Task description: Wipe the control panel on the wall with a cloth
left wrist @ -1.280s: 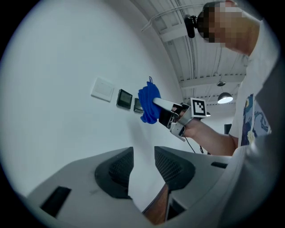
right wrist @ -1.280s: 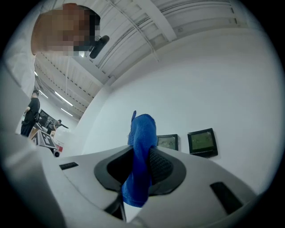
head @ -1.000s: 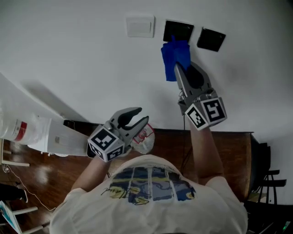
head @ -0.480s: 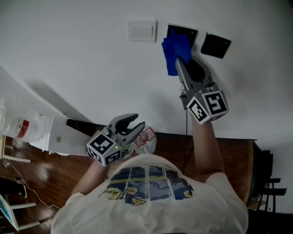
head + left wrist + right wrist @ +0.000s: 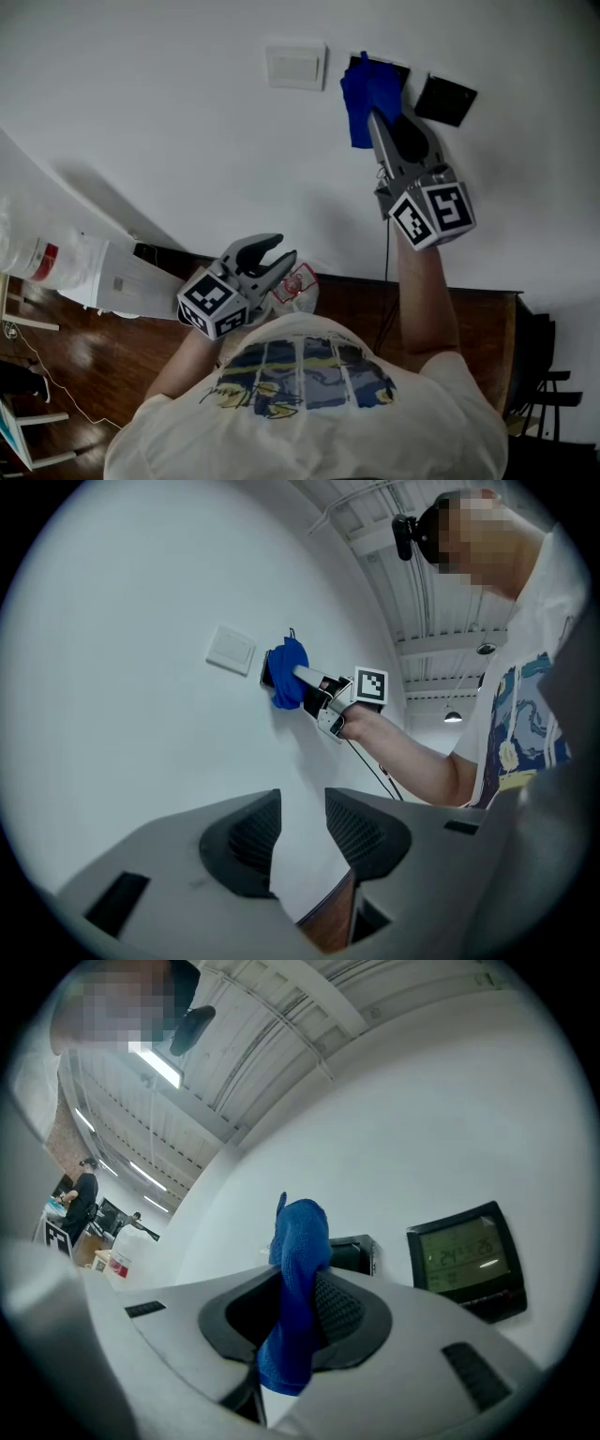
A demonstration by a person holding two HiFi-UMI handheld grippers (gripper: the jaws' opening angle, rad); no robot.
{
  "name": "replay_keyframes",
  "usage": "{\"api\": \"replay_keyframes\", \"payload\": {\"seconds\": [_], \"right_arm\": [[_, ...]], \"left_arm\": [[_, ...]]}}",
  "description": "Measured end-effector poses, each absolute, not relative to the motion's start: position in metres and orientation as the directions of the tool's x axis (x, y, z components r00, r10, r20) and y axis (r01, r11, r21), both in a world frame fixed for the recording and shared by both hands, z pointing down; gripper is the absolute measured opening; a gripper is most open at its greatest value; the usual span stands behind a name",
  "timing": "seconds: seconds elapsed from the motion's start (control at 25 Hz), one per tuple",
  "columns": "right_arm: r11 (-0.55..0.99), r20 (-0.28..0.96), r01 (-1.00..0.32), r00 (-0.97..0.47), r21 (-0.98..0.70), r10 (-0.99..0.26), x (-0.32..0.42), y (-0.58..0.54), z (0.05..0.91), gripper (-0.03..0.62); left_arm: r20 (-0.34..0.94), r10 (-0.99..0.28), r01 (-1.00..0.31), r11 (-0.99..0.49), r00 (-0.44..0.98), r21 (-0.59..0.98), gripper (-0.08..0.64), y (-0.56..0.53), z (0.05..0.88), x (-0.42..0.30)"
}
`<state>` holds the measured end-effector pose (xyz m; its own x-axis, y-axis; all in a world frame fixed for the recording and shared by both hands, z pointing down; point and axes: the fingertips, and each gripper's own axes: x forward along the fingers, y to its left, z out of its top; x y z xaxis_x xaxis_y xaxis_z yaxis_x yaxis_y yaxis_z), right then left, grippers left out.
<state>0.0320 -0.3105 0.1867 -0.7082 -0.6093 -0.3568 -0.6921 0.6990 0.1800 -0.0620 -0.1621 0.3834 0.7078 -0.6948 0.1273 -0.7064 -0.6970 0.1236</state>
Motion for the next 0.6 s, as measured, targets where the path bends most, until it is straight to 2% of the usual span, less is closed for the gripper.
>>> {"api": "replay_keyframes", "payload": {"seconds": [0.28, 0.6], "right_arm": [[0.682, -0.351, -0.709, -0.693, 0.177, -0.63, 0.038, -0.32, 0.189, 0.069], [0.61, -0.362, -0.777, -0.62, 0.157, -0.696, 0.096, -0.332, 0.188, 0.069]], "left_arm": [[0.128, -0.696, -0.708, -0.696, 0.706, 0.119, 0.127, -0.16, 0.384, -0.064], [0.149, -0.672, -0.688, -0.715, 0.725, 0.125, 0.127, -0.166, 0.388, -0.047]]}}
